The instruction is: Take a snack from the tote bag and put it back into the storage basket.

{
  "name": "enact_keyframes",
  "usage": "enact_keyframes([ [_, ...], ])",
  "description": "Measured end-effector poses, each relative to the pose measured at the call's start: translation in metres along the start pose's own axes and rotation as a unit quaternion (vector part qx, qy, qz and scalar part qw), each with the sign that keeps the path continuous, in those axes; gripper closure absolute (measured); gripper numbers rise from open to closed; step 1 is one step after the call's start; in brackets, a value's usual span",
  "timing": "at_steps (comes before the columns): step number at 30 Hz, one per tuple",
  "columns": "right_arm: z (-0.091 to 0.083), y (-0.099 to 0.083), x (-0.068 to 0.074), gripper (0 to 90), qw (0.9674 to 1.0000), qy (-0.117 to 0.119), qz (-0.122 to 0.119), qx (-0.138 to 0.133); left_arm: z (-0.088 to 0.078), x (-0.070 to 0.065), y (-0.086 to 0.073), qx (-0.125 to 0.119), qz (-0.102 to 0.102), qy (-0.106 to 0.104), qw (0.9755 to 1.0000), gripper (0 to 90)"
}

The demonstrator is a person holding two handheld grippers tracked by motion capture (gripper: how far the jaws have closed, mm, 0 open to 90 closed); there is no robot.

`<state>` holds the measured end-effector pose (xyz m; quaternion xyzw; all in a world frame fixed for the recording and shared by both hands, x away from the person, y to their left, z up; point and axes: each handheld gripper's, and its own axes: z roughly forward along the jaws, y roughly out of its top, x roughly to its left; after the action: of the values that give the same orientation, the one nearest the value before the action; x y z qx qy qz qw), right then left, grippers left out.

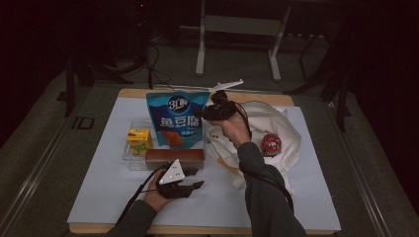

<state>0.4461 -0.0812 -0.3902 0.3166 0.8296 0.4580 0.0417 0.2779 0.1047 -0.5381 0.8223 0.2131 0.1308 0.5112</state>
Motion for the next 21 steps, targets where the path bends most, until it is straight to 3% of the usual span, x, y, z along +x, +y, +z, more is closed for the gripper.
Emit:
enact_keyframes([
  [6, -0.006, -0.008, -0.003, 70.9, 0.9996, -0.007, -0.019, 0.018, 0.0, 0.0, 0.0, 0.002, 0.001, 0.0, 1.0, 50.1],
  [10, -0.006, -0.013, -0.006, 70.5, 0.9995, -0.001, -0.018, 0.027, 0.0, 0.0, 0.0, 0.002, 0.001, 0.0, 1.0, 50.1],
  [21, -0.008, -0.018, -0.009, 80.2, 0.9986, -0.008, -0.03, 0.043, 0.0, 0.0, 0.0, 0.002, 0.001, -0.001, 1.0, 50.0],
])
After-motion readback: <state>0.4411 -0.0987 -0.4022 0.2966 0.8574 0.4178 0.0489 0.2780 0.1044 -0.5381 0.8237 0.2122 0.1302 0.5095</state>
